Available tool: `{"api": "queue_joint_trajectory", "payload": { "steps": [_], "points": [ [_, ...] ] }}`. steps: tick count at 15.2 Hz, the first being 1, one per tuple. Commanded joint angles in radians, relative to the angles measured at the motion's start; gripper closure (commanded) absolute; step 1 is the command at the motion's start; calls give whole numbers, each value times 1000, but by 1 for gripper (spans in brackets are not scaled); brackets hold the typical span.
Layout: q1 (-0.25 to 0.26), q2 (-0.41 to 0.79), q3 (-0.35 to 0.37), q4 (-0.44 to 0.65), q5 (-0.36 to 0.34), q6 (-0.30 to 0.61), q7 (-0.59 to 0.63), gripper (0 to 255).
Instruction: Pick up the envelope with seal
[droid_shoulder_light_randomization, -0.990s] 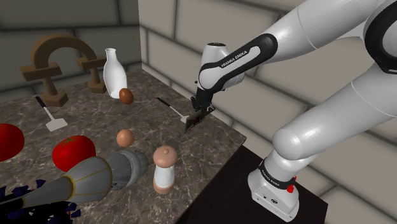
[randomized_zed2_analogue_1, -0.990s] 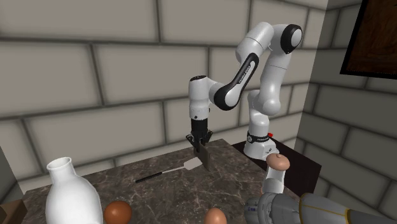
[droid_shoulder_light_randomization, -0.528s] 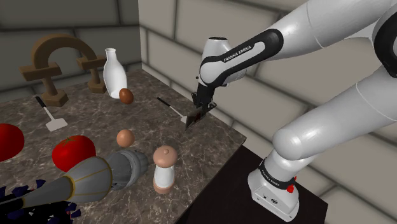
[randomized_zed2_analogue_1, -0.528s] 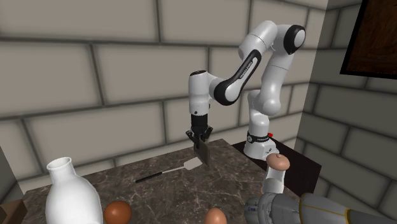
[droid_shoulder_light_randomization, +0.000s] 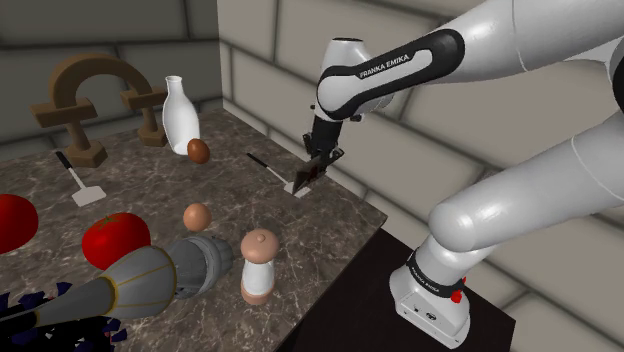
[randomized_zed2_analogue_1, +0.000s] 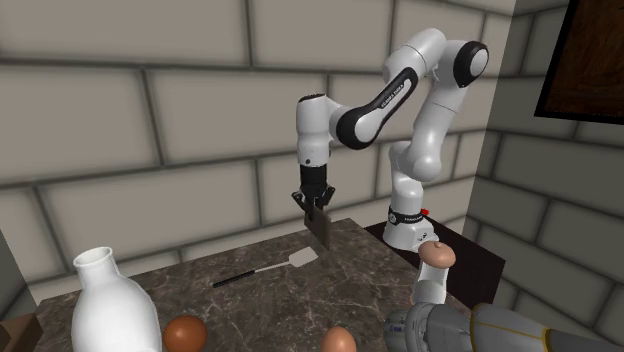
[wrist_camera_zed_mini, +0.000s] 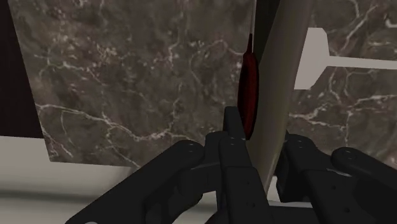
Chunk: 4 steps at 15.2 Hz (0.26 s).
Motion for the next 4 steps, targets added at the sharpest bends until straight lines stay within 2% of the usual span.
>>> {"api": "queue_joint_trajectory", "payload": {
  "steps": [1, 4],
  "points": [
    [0, -16, -6, 17, -1, -33, -1, 255],
    [1, -25, -9, 26, -1, -51, -2, 255]
  ]
}}
